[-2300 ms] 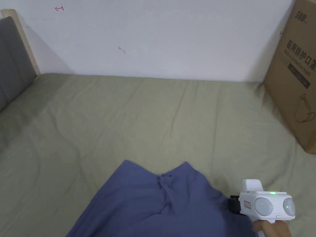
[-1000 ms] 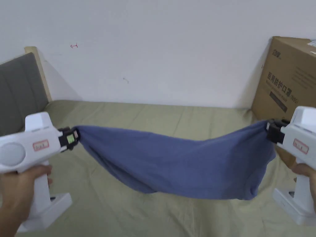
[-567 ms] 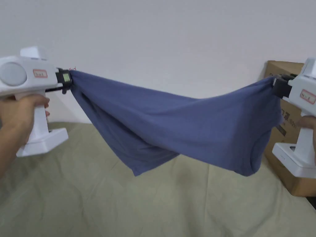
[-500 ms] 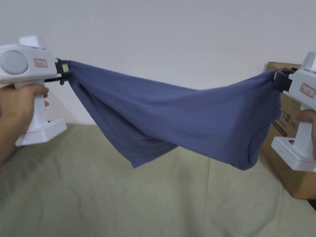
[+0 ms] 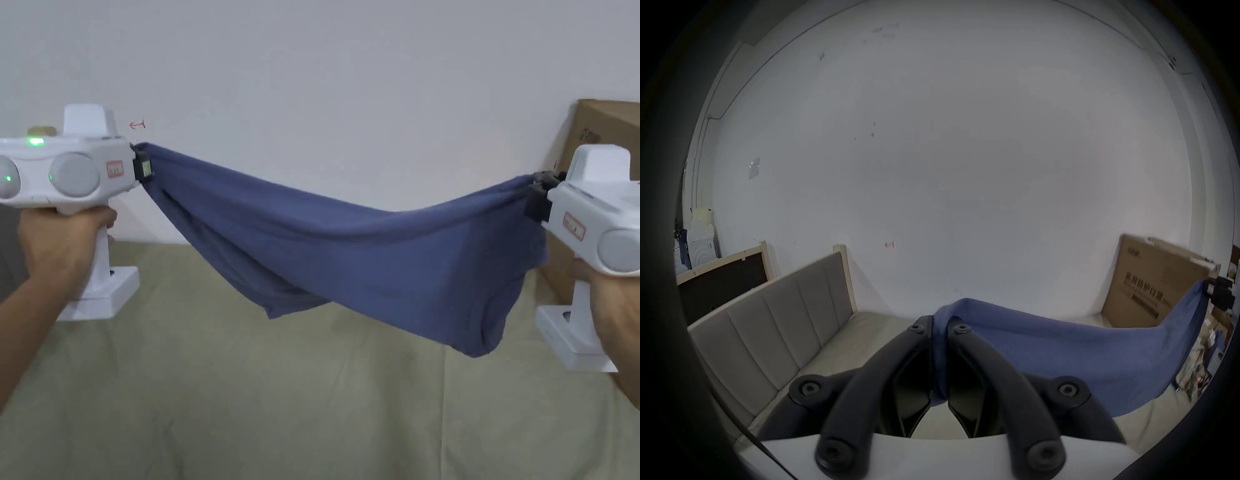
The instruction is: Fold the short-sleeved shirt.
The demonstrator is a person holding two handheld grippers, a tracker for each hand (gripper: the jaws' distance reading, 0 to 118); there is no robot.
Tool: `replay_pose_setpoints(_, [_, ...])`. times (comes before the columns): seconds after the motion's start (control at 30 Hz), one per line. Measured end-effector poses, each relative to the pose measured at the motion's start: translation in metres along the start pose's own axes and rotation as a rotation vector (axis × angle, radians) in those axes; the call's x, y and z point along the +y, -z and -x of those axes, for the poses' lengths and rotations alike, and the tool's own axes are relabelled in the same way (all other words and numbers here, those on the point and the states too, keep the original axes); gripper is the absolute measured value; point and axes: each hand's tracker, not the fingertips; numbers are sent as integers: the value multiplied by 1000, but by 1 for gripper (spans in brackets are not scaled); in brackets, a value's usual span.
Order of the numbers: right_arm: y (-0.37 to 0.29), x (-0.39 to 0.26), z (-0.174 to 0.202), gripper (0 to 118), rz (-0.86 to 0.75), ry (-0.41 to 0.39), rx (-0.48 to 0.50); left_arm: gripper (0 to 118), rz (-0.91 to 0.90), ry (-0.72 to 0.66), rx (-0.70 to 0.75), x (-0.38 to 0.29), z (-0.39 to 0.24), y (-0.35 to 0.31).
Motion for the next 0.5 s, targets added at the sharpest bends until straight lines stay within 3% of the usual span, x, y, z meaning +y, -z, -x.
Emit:
replay_pose_setpoints(0.27, [28,-120,19,4,199,5,38,6,186,47,-22,-131,6,25])
replay_pose_setpoints(0.5, [-37,-222,24,4,381,114,73,6,383,49,-51,-251,30,-36])
